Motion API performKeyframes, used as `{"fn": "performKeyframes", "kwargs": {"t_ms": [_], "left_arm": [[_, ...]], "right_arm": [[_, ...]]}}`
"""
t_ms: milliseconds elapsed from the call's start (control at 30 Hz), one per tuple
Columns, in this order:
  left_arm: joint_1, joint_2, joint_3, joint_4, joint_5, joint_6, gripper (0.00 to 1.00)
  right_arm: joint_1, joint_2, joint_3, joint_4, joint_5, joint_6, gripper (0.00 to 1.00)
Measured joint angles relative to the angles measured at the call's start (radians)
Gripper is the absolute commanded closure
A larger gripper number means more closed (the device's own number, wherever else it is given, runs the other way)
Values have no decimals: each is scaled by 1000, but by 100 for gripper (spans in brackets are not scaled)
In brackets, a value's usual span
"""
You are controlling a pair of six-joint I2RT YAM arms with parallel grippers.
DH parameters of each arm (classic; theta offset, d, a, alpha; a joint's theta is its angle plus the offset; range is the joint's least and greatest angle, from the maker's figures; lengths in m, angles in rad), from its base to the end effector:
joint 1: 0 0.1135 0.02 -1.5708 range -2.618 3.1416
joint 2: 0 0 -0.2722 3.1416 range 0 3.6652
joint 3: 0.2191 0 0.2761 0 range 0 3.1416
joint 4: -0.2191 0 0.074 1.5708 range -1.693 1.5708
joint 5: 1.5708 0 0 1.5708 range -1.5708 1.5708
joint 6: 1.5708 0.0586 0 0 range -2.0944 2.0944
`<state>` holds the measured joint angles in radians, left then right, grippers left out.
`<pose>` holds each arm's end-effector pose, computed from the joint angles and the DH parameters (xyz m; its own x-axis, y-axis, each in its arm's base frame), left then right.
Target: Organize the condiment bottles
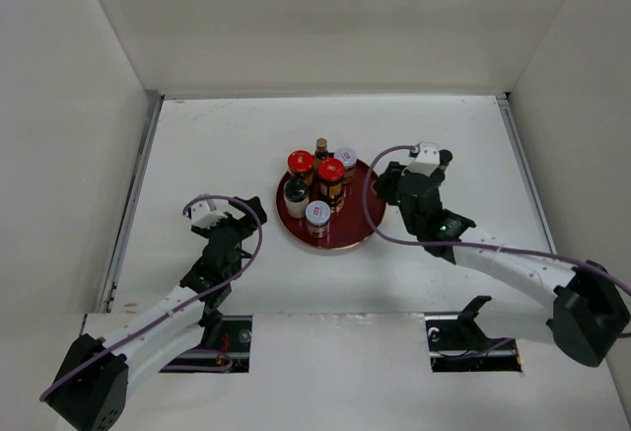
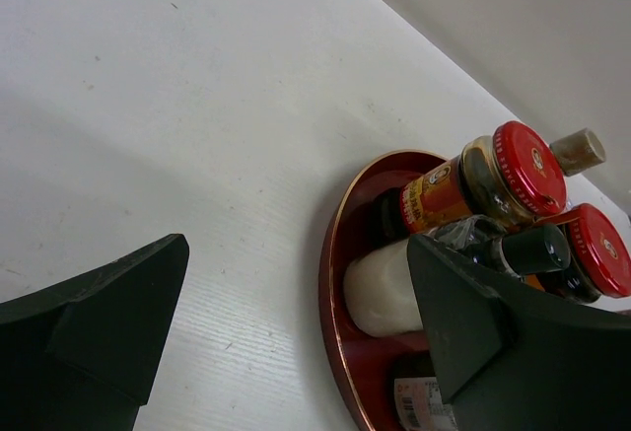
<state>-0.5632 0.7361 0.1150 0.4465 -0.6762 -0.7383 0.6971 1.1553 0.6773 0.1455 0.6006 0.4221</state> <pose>0.1804 -0.0706 0.1674 -0.0382 -0.5967 -0.8015 -0.1763 0.7936 -0.5824 0.2457 0.1625 0.2519 -0.2775 0.2085 -0.9378 -0.0070 0.9757 0.2190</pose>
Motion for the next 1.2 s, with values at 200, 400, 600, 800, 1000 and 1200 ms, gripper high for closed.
{"fn": "performKeyframes", "kwargs": {"t_ms": [200, 400, 600, 800, 1000, 1200], "left_arm": [[23, 0, -3, 0, 14, -18, 4], [45, 3, -4, 1, 36, -34, 4], [54, 23, -4, 6, 58, -46, 4], [60, 18, -4, 6, 67, -55, 4], [66, 18, -4, 6, 75, -55, 4], [69, 18, -4, 7, 84, -58, 4]], "right_arm": [[132, 196, 59, 69, -16, -6, 63], [176, 327, 84, 110, -24, -19, 60], [201, 383, 94, 122, -21, -26, 46], [226, 396, 94, 129, -16, -24, 27], [227, 322, 92, 123, -17, -26, 19], [143, 54, 26, 130, -48, -6, 19]]}}
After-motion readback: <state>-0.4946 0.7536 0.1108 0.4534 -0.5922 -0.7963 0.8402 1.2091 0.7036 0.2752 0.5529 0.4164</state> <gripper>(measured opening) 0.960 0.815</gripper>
